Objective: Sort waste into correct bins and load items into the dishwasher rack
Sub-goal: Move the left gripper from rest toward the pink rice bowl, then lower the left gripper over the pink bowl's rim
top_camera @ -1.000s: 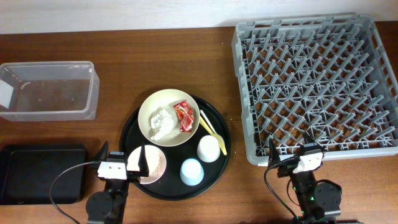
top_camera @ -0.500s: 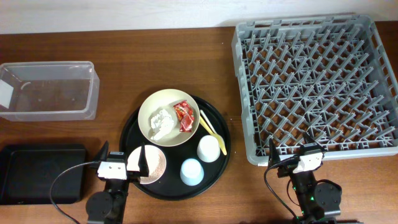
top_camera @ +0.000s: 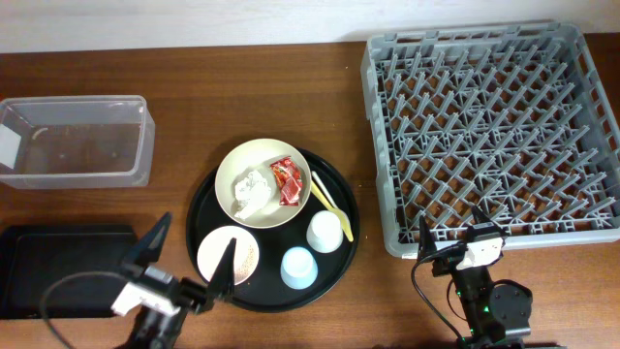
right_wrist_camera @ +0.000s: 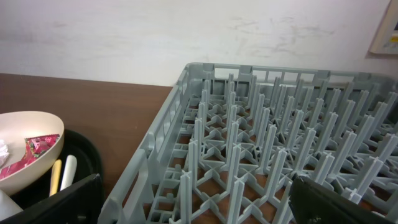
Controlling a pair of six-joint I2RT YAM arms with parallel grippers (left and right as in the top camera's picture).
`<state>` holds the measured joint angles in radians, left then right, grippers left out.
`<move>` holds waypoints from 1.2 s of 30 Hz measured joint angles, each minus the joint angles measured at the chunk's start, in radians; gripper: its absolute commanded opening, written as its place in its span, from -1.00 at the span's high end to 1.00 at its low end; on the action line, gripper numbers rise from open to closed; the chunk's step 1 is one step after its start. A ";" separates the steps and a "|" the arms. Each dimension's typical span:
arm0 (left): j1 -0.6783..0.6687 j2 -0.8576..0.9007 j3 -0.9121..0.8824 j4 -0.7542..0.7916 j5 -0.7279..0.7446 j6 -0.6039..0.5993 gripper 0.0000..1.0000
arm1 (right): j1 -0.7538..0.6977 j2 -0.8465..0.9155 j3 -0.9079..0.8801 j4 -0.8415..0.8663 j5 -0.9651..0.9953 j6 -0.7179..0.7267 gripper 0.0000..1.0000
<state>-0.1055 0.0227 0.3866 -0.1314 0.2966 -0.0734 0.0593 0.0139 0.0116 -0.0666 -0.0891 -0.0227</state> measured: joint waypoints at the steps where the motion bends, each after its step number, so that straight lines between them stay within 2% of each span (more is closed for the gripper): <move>1: 0.000 0.010 0.053 -0.012 0.017 0.000 -0.98 | 0.000 0.000 0.000 0.000 0.000 0.000 -0.96; 4: 0.000 0.076 0.240 -0.061 0.084 0.000 -0.98 | 0.000 0.000 0.000 0.000 0.000 0.000 -0.96; 7: 0.000 0.241 0.445 -0.188 0.172 -0.003 -0.98 | 0.000 0.000 0.000 0.000 0.000 0.000 -0.96; 13: 0.000 0.706 0.855 -0.622 0.235 0.035 -0.98 | 0.000 0.001 0.000 0.000 -0.003 0.000 -0.96; 16: 0.000 1.022 1.123 -0.929 0.227 0.073 -0.98 | 0.000 0.002 0.000 0.000 -0.003 0.000 -0.96; 17: 0.000 1.104 1.171 -1.009 0.224 0.078 -0.98 | 0.000 0.002 0.000 0.000 -0.003 0.000 -0.96; 22: 0.000 1.403 1.220 -1.127 0.220 0.081 -0.99 | 0.000 0.002 0.000 0.000 -0.003 0.000 -0.96; 23: 0.000 1.441 1.220 -1.131 0.220 0.081 -0.79 | 0.000 0.002 0.000 0.000 -0.003 0.000 -0.96; 24: 0.000 1.491 1.220 -1.144 0.219 0.077 -0.19 | 0.000 0.002 0.000 0.000 -0.003 0.000 -0.96; 25: 0.000 1.522 1.220 -1.156 0.219 0.076 -0.03 | 0.000 0.002 0.000 0.000 -0.003 0.000 -0.96; 28: -0.002 1.564 1.220 -1.218 0.168 0.035 0.03 | 0.000 0.002 0.000 0.000 -0.003 0.000 -0.96; 32: -0.024 1.524 1.220 -1.302 -0.064 -0.154 0.10 | 0.000 0.002 0.000 0.000 -0.003 0.000 -0.96; 33: -0.066 1.472 1.220 -1.349 -0.142 -0.220 0.11 | 0.000 0.002 0.000 0.000 -0.003 0.000 -0.96; 36: -0.206 1.366 1.221 -1.426 -0.232 -0.320 0.13 | 0.000 0.002 0.000 0.000 -0.003 0.000 -0.96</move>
<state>-0.3111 1.3888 1.6073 -1.5570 0.0647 -0.3939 0.0593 0.0158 0.0116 -0.0666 -0.0925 -0.0231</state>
